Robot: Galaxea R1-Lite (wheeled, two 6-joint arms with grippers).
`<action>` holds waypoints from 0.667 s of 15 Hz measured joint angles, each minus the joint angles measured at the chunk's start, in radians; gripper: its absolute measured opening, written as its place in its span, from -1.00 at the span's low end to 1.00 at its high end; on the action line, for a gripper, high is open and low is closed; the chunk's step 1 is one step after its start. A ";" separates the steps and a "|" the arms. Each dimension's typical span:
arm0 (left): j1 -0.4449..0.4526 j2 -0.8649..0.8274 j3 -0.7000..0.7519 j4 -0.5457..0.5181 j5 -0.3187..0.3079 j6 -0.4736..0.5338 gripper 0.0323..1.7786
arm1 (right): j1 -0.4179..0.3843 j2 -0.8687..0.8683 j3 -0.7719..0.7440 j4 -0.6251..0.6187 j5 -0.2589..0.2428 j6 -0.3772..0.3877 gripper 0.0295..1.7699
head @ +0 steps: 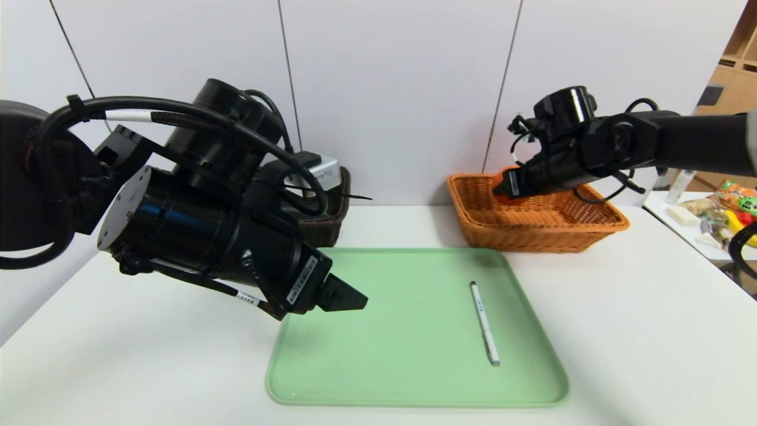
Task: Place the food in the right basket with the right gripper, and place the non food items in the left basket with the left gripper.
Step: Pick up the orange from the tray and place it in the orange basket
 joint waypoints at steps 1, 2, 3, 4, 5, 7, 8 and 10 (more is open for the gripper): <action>0.000 0.000 0.000 0.000 0.000 0.000 0.90 | -0.005 0.013 -0.006 0.001 0.000 0.001 0.25; 0.000 0.001 -0.001 0.000 0.000 0.000 0.90 | -0.008 0.025 -0.008 0.003 0.000 0.000 0.25; 0.000 0.001 -0.001 0.000 0.000 0.000 0.90 | -0.010 0.036 -0.008 0.003 0.000 0.001 0.25; 0.000 0.001 -0.001 0.000 0.000 -0.002 0.90 | -0.011 0.046 -0.008 0.003 0.000 0.001 0.25; 0.001 0.001 -0.001 0.000 0.000 -0.002 0.90 | -0.011 0.053 -0.008 0.003 0.000 0.001 0.25; 0.000 0.001 0.001 0.001 0.000 -0.003 0.90 | -0.012 0.064 -0.007 0.003 0.001 0.000 0.33; 0.000 0.001 0.001 0.000 0.000 -0.004 0.90 | -0.012 0.068 -0.006 0.003 0.001 -0.001 0.41; 0.001 0.001 0.002 0.000 0.000 -0.004 0.90 | -0.012 0.071 -0.007 0.003 0.000 0.000 0.53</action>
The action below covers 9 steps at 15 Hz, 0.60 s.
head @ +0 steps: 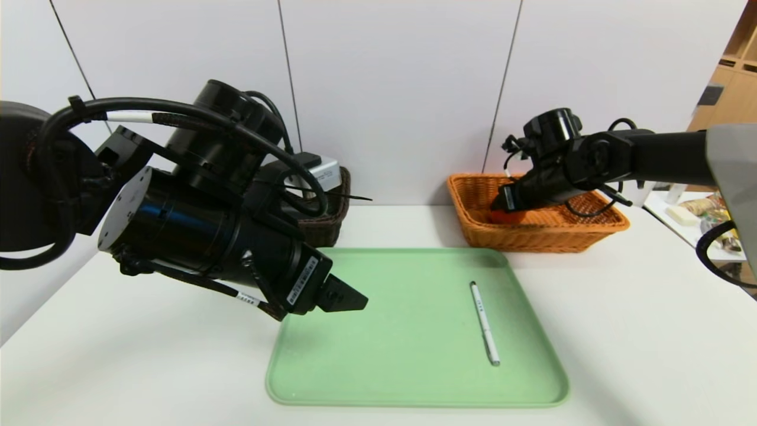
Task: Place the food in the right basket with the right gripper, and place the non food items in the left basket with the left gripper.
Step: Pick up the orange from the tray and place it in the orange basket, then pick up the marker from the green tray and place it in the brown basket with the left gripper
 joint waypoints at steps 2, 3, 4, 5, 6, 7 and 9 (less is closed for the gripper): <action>0.004 -0.001 -0.001 0.000 0.000 0.000 0.90 | 0.000 -0.001 -0.002 0.000 0.000 0.000 0.61; 0.005 -0.001 -0.002 0.000 0.000 0.000 0.90 | 0.000 -0.003 -0.003 0.000 0.000 0.000 0.65; 0.005 -0.003 -0.004 0.000 0.000 0.000 0.90 | 0.000 -0.006 -0.003 0.001 0.000 0.000 0.69; 0.005 -0.005 -0.005 0.000 0.000 0.001 0.90 | 0.000 -0.013 -0.003 0.006 0.000 0.001 0.72; 0.005 -0.009 -0.006 0.000 0.001 0.001 0.90 | 0.000 -0.024 -0.004 0.023 0.001 0.003 0.74; 0.006 -0.013 -0.007 -0.004 0.001 0.002 0.90 | 0.000 -0.040 -0.009 0.046 0.003 0.004 0.76; 0.006 -0.017 -0.005 -0.014 0.000 0.002 0.90 | 0.000 -0.089 -0.019 0.096 0.009 0.006 0.80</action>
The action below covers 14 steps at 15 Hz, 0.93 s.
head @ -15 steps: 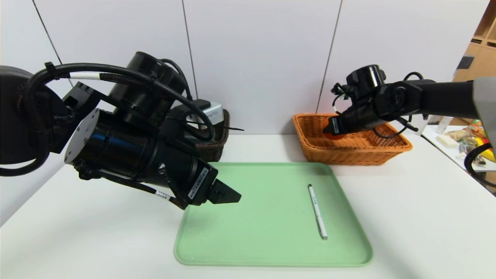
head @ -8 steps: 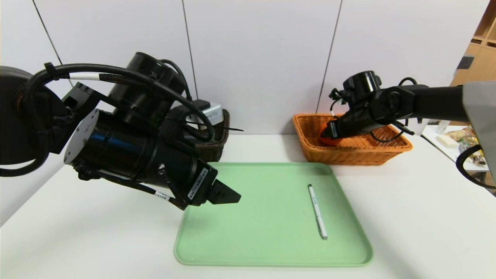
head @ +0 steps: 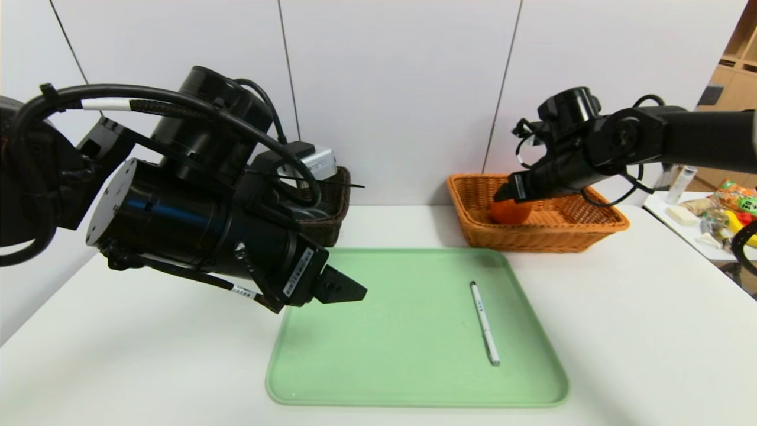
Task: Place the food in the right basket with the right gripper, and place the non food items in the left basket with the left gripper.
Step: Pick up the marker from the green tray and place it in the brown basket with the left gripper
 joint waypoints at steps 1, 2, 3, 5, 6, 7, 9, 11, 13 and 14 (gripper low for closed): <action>0.000 0.000 0.004 0.000 0.001 0.001 0.90 | 0.000 -0.029 -0.004 0.018 0.000 0.000 0.82; 0.000 0.000 0.006 -0.003 0.002 0.005 0.90 | -0.001 -0.061 -0.006 0.034 0.000 0.001 0.83; 0.000 0.003 0.006 -0.011 0.002 0.009 0.90 | -0.003 -0.098 -0.007 0.055 0.000 0.006 0.85; 0.000 0.008 0.007 -0.027 -0.001 0.011 0.90 | -0.008 -0.181 -0.007 0.112 0.003 0.039 0.86; -0.001 0.012 0.009 -0.038 -0.002 0.011 0.90 | -0.010 -0.224 -0.007 0.147 0.003 0.063 0.87; -0.001 0.015 0.017 -0.055 -0.003 0.011 0.90 | -0.011 -0.268 -0.006 0.186 0.004 0.088 0.88; -0.001 0.020 0.037 -0.122 -0.006 0.012 0.90 | -0.016 -0.359 0.001 0.263 0.004 0.135 0.89; -0.004 0.025 0.047 -0.196 -0.010 0.014 0.90 | -0.024 -0.454 0.046 0.327 0.004 0.180 0.90; -0.022 0.048 0.041 -0.252 -0.013 0.025 0.90 | -0.026 -0.564 0.165 0.345 0.004 0.197 0.91; -0.032 0.064 0.036 -0.272 -0.017 0.042 0.90 | -0.025 -0.609 0.217 0.347 0.005 0.201 0.91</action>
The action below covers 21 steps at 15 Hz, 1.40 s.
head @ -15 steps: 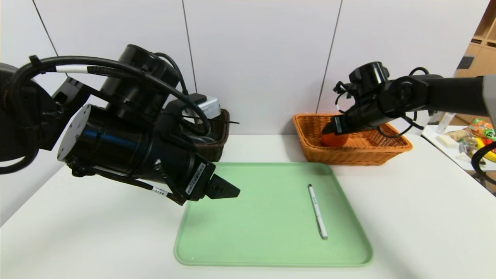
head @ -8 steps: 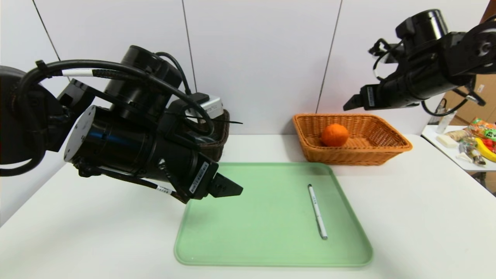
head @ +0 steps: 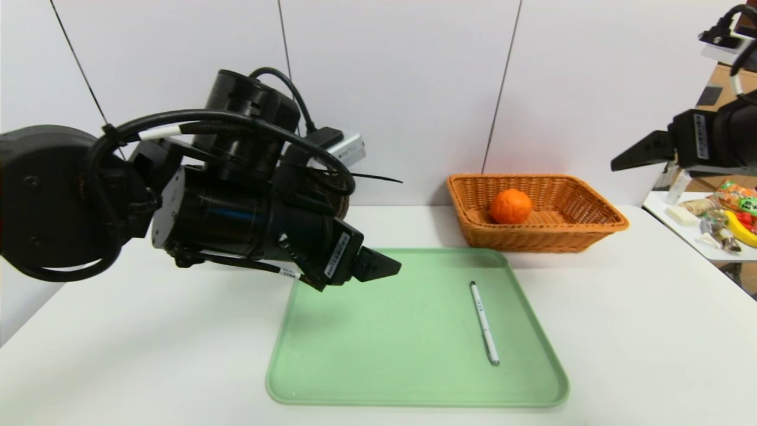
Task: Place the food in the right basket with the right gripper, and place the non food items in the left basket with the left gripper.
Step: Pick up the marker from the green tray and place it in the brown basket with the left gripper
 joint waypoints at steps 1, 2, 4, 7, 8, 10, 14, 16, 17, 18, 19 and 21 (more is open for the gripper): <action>-0.014 0.019 -0.009 -0.011 -0.007 0.024 0.90 | 0.002 -0.045 0.054 0.002 0.000 0.005 0.91; -0.032 0.041 -0.022 -0.016 -0.022 0.047 0.90 | 0.004 -0.080 0.095 0.002 0.000 0.007 0.91; -0.067 0.085 -0.056 -0.017 -0.053 0.070 0.90 | 0.005 -0.124 0.141 0.002 -0.001 0.013 0.91; -0.121 0.165 -0.134 -0.014 -0.058 0.055 0.90 | 0.006 -0.153 0.175 0.000 -0.001 0.026 0.91; -0.136 0.195 -0.160 -0.012 -0.056 0.025 0.90 | 0.006 -0.156 0.188 0.001 -0.001 0.027 0.91; -0.166 0.254 -0.208 -0.011 -0.045 -0.061 0.90 | 0.006 -0.160 0.217 -0.005 -0.002 0.026 0.91; -0.213 0.391 -0.345 0.035 0.040 -0.243 0.90 | 0.006 -0.159 0.272 -0.016 -0.002 0.029 0.91; -0.232 0.453 -0.421 0.086 0.088 -0.325 0.90 | 0.006 -0.157 0.304 -0.076 -0.001 0.027 0.91; -0.240 0.477 -0.452 0.113 0.098 -0.354 0.90 | 0.006 -0.157 0.321 -0.112 -0.001 0.026 0.91; -0.245 0.499 -0.483 0.131 0.102 -0.380 0.90 | 0.006 -0.157 0.335 -0.130 -0.001 0.026 0.91; -0.249 0.515 -0.505 0.137 0.104 -0.402 0.90 | 0.006 -0.157 0.344 -0.131 -0.001 0.026 0.91; -0.256 0.539 -0.525 0.138 0.147 -0.418 0.90 | 0.006 -0.156 0.350 -0.131 0.000 0.026 0.91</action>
